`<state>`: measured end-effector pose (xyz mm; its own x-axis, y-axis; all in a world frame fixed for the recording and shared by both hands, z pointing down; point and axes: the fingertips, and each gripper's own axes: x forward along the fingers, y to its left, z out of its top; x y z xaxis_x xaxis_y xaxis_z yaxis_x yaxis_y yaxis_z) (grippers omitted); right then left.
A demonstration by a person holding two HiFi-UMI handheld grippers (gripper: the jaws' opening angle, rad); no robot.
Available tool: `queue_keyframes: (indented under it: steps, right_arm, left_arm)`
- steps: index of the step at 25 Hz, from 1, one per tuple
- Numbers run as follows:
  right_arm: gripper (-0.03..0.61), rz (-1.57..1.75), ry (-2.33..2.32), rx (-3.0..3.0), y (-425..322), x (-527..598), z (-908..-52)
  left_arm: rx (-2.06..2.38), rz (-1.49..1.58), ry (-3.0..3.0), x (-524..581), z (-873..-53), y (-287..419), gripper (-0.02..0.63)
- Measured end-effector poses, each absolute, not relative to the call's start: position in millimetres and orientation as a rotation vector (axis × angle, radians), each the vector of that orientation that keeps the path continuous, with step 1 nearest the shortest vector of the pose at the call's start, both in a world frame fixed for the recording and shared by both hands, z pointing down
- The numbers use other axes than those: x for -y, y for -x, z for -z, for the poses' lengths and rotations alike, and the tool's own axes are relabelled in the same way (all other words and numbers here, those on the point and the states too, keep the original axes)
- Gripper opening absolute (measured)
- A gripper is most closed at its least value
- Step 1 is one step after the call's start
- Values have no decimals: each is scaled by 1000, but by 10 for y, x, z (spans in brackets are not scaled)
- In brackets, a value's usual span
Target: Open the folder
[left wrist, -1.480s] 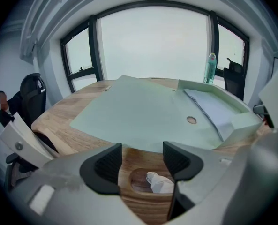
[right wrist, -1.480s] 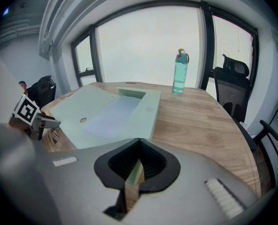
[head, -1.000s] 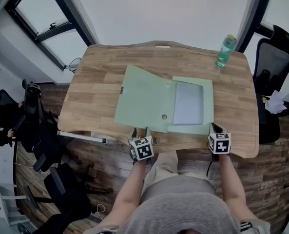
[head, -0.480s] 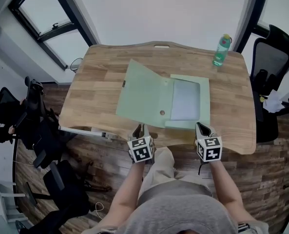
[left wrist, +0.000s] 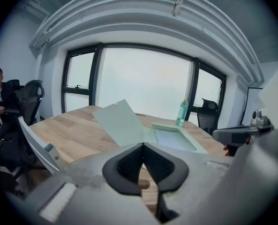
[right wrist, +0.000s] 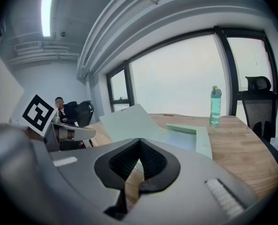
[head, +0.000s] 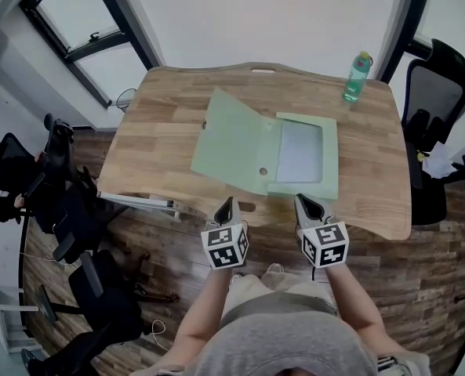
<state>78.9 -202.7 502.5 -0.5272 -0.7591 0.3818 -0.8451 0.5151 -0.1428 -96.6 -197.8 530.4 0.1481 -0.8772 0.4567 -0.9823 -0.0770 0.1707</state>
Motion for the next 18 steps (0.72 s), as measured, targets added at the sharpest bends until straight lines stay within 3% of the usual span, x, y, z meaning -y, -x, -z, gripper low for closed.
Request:
queue_keyframes:
  steps: [18]
  right_arm:
    - [-2, -410, -1404, 2535, -32, 948, -4652]
  left_arm:
    - [1584, -293, -2198, 979, -4944, 1139, 5]
